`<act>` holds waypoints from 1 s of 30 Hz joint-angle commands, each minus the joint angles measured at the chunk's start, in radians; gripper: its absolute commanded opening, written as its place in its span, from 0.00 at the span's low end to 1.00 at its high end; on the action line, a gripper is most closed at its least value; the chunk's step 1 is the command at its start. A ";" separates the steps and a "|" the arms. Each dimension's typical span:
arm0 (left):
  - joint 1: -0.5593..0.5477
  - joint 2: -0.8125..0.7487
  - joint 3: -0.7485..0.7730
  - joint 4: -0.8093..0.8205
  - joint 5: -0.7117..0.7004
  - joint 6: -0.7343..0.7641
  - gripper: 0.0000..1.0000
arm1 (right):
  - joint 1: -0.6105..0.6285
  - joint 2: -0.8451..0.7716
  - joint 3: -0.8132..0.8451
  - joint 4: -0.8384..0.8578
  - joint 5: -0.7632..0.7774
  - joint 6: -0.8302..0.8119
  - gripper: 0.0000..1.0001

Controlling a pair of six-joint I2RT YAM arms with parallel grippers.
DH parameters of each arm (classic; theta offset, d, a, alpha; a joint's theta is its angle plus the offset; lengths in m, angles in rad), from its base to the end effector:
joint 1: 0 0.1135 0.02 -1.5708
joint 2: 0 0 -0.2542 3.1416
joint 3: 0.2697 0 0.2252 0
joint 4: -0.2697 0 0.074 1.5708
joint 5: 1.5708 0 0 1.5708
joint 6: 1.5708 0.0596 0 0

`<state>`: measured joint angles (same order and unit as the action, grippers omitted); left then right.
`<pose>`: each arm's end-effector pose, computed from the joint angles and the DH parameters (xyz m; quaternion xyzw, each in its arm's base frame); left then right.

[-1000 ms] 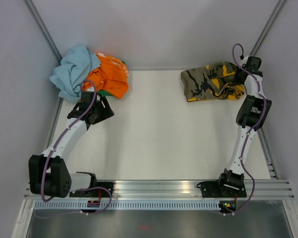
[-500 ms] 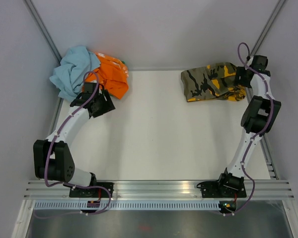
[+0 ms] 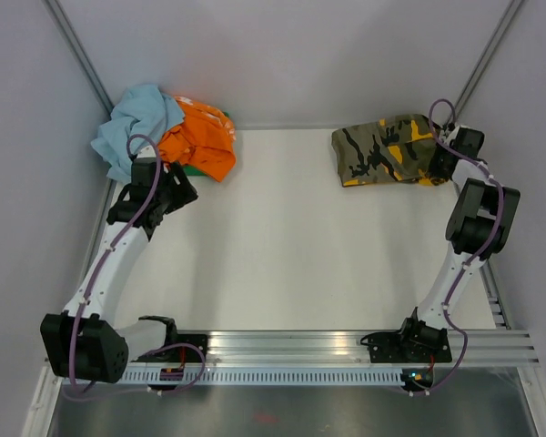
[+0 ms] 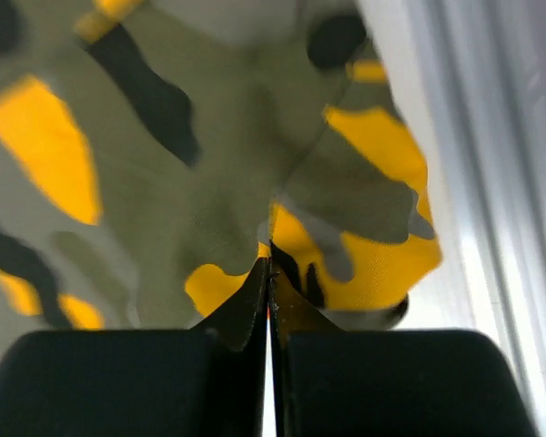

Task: Fold and stack the trousers
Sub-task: Neatly place the folded trousers to the corner

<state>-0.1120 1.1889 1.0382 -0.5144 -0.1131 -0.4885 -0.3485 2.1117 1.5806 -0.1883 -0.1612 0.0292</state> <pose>0.2529 -0.0217 0.2939 -0.1923 0.8773 -0.0806 0.4323 0.4435 -0.1509 0.1857 0.1378 0.8979 0.0070 0.4180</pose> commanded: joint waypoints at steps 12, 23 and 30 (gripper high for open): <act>0.005 -0.232 -0.162 0.070 0.020 -0.088 0.78 | -0.023 -0.235 -0.057 -0.013 -0.197 0.069 0.01; 0.017 -0.141 -0.069 0.116 0.137 0.049 1.00 | 0.014 -0.629 -0.273 0.032 -0.390 0.236 0.98; 0.017 -0.311 -0.065 0.165 0.257 0.146 1.00 | 0.019 -0.921 -0.445 0.082 -0.365 0.348 0.98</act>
<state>-0.0994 0.9855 0.9470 -0.4232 0.0463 -0.4320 -0.3313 1.2926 1.1931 -0.1642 -0.5163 0.2913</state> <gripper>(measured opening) 0.993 0.979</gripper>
